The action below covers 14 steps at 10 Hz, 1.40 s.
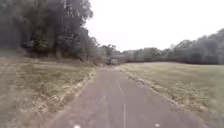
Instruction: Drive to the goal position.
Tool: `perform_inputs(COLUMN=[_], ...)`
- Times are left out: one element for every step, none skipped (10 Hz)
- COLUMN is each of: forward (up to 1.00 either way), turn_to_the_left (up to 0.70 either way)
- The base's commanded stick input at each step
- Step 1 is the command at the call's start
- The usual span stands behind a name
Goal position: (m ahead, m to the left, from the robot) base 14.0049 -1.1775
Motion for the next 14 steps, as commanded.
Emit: perform_inputs(forward=[0.60, 0.60, 0.60, 0.60, 0.60, 0.60, 0.60, 0.60, 0.60, 0.60, 0.60, 0.60, 0.60, 0.60], turn_to_the_left=[0.00, 0.00, 0.00, 0.00, 0.00, 0.00, 0.00, 0.00, 0.00, 0.00, 0.00, 0.00, 0.00, 0.00])
